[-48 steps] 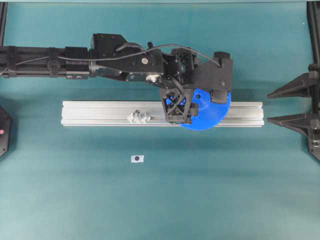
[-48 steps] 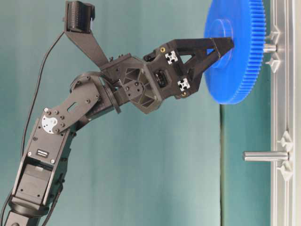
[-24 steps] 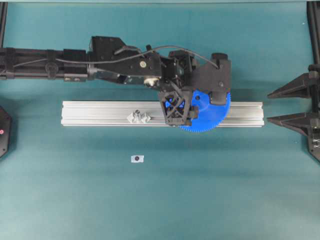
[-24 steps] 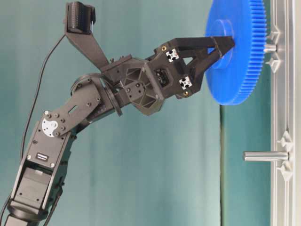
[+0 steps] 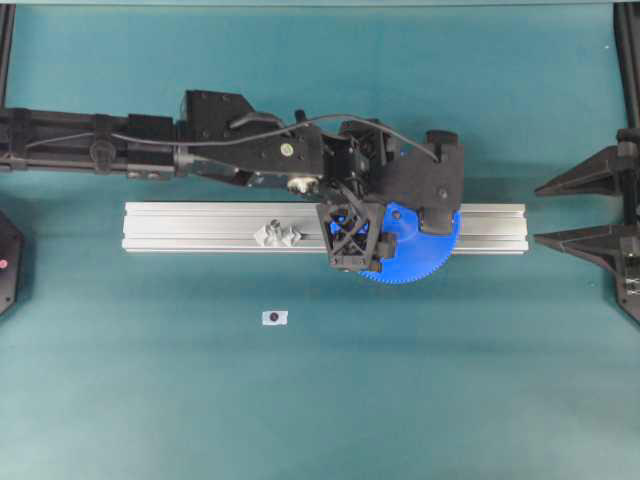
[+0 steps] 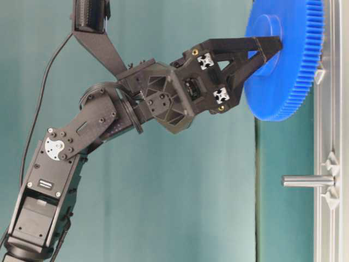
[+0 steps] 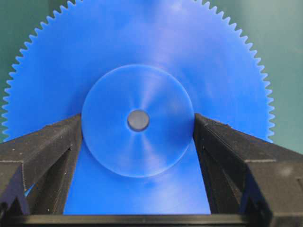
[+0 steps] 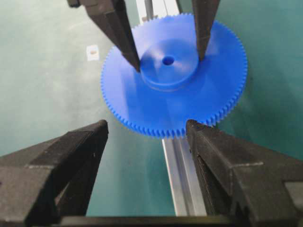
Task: Insert the large gear onto the shaft.
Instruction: 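Align the gear's center hole above the right metal shaft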
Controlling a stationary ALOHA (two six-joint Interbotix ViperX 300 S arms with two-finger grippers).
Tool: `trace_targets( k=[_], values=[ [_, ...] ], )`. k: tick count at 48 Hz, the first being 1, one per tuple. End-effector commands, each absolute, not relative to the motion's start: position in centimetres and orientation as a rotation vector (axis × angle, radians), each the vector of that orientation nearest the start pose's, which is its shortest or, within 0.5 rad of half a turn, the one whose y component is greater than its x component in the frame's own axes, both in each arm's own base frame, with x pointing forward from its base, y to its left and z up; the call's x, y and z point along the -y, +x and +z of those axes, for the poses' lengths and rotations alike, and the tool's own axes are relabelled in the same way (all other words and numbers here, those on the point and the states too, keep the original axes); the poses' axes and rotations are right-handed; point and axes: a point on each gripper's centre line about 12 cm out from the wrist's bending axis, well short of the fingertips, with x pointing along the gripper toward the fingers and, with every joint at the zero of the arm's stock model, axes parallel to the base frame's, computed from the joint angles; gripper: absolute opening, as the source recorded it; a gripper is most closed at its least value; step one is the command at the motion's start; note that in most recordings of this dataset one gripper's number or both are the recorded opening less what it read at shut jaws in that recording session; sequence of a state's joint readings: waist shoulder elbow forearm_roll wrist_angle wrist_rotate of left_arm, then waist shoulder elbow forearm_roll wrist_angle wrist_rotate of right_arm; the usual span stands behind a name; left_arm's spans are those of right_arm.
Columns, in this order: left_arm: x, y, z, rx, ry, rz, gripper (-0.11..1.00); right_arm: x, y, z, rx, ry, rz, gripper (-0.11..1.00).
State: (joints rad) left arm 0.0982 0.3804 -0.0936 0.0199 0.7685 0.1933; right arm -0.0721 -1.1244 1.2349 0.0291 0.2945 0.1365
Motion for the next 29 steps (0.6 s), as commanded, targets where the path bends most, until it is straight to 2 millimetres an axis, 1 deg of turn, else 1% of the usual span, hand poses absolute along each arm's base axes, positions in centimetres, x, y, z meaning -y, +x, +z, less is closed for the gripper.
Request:
trace_targets(
  k=[1,15,22,29],
  values=[
    [-7.0,50.7,20.1,-1.058,0.133,0.025,0.82,1.1,16.4,23.6,-0.383,0.185,-0.100,0.75],
    [-8.7,50.4,19.2,-1.078,0.118,0.050,0.82,1.1,16.4,23.6,-0.381,0.185,-0.099,0.75],
    [-9.1,50.4,19.3,-1.068,0.121,0.055,0.82,1.1,16.4,23.6,-0.381,0.185,-0.099,0.75],
    [-9.6,50.0,19.1,-1.079,0.119,0.063,0.82,1.1,16.4,23.7,-0.380,0.183,-0.100,0.75]
  ],
)
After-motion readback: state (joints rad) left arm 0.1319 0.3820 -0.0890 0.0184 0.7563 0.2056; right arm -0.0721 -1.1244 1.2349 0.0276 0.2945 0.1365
